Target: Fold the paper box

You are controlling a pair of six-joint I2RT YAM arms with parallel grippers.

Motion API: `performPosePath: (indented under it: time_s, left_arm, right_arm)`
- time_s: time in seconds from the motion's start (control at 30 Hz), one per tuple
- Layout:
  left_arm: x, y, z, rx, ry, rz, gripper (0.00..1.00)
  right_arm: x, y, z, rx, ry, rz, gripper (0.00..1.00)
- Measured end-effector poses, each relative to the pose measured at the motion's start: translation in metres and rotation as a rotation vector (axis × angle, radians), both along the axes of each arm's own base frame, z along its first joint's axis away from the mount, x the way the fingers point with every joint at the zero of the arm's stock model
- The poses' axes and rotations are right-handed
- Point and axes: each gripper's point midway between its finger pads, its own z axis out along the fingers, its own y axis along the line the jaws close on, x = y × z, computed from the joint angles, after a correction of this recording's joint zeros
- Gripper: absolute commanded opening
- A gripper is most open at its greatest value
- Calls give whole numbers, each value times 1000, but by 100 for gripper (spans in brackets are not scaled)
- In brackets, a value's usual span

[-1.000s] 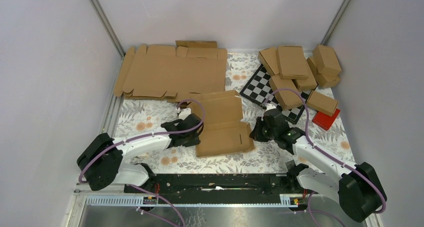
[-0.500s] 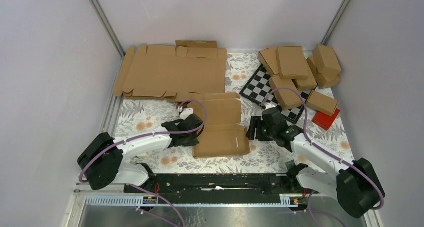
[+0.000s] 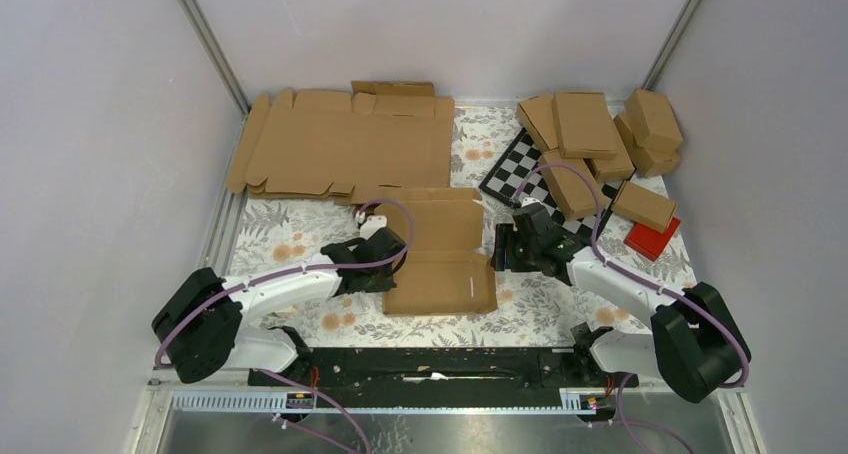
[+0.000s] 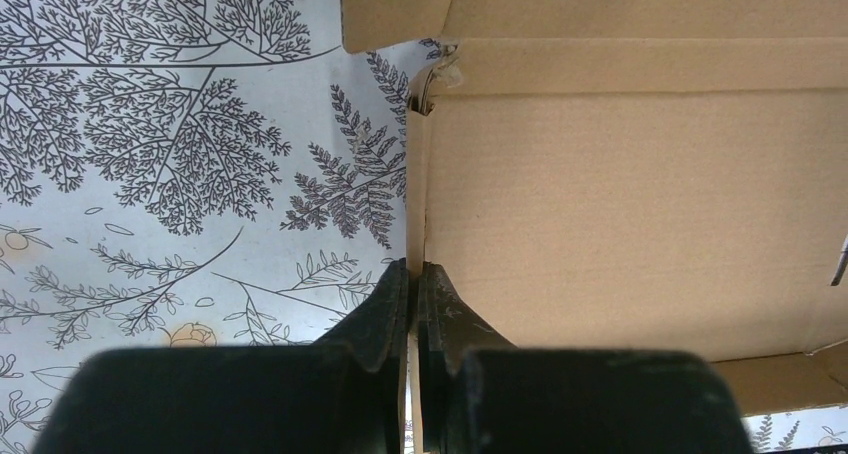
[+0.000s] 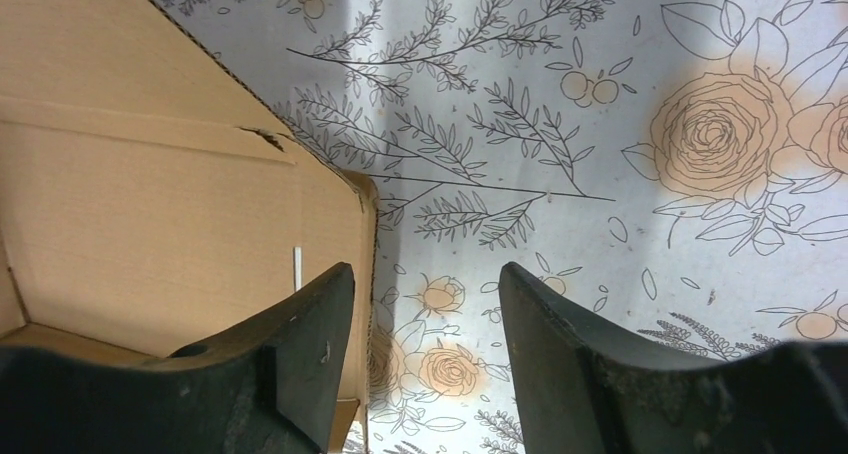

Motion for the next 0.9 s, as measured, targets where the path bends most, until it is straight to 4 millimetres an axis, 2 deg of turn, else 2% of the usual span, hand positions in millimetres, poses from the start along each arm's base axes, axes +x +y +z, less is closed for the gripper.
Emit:
performPosePath:
  time_s: [0.37, 0.7, 0.9]
  left_arm:
    - [1, -1, 7, -19, -18, -3, 0]
    - [-2, 2, 7, -27, -25, -3, 0]
    - [-3, 4, 5, -25, -22, -2, 0]
  right_arm:
    - [-1, -2, -11, -27, 29, -2, 57]
    - [-5, 13, -11, 40, 55, 42, 55]
    - [-4, 8, -27, 2, 89, 19, 47]
